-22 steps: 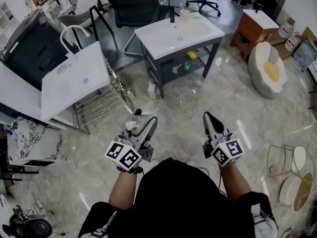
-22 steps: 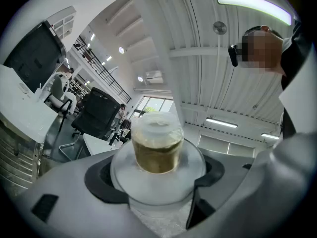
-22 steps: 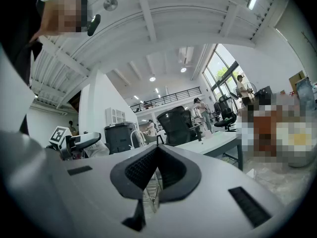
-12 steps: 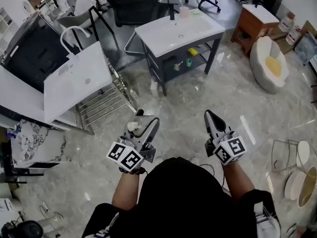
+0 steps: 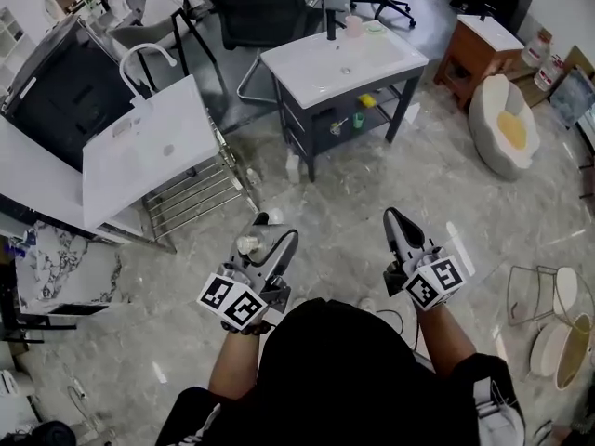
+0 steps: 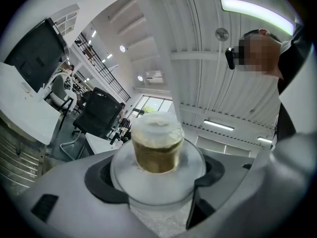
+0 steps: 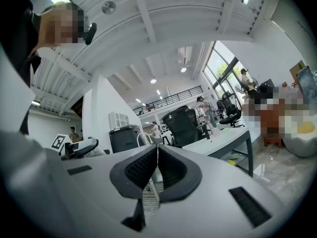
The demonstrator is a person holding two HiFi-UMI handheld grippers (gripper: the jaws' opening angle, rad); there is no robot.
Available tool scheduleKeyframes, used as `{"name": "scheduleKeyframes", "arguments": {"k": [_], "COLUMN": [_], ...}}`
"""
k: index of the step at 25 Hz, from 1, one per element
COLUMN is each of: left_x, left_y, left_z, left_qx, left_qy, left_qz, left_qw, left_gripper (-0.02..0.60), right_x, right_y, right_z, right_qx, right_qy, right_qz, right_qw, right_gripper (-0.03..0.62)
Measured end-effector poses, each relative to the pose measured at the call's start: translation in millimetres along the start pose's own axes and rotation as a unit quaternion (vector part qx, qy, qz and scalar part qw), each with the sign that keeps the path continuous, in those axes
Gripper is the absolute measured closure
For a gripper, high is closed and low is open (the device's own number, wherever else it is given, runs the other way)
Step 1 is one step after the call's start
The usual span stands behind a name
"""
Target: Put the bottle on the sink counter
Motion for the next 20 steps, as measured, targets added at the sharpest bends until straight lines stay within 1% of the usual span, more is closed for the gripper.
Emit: {"name": "scheduleKeyframes", "arguments": {"k": [3, 6, 9, 11, 13, 15, 17, 20], "left_x": [-9, -21, -32, -37, -42, -46, -52, -66], "left_y": [18, 36, 49, 52, 52, 49, 45, 32], "left_z": [-10, -22, -26, -27, -29, -30, -30, -29], "left_qx": [-0.003, -0.005, -0.01, -0.018, -0.026, -0.029, -0.028, -0.031], "left_qy": [-0.003, -0.005, 0.004, 0.004, 0.002, 0.009, 0.018, 0.016], "left_qz": [0.0, 0.002, 0.007, 0.012, 0.015, 0.016, 0.018, 0.015], "left_qw": [1.0, 1.0, 0.9999, 0.9998, 0.9996, 0.9994, 0.9993, 0.9993], "left_gripper": [0.225, 0.225, 0.225, 0.225, 0.225, 0.225, 0.225, 0.225], "right_x": [-17, -38, -51, -57, -58, -55, -49, -37], "right_y": [-7, -13, -13, -14, -17, -22, -30, -48], "right_z": [2, 6, 17, 23, 26, 27, 26, 26], "right_qx": [0.002, 0.003, -0.007, -0.014, -0.02, -0.021, -0.018, -0.014], "right_qy": [0.002, 0.009, 0.018, 0.026, 0.039, 0.039, 0.031, 0.021], "right_qz": [0.01, 0.012, 0.021, 0.03, 0.043, 0.052, 0.054, 0.049], "right_qw": [1.0, 1.0, 1.0, 0.999, 0.998, 0.998, 0.998, 0.998], "right_gripper": [0.563, 0.563, 0.563, 0.563, 0.563, 0.563, 0.563, 0.563]}}
Point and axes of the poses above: the fingertips, and each gripper's own axes: y backward along the fingers, x to its right, z out of its underside, the point moved 2 cm from there along y, backward along the fingers, and after that the axes turned 14 degrees about z, right-handed, at the moved point
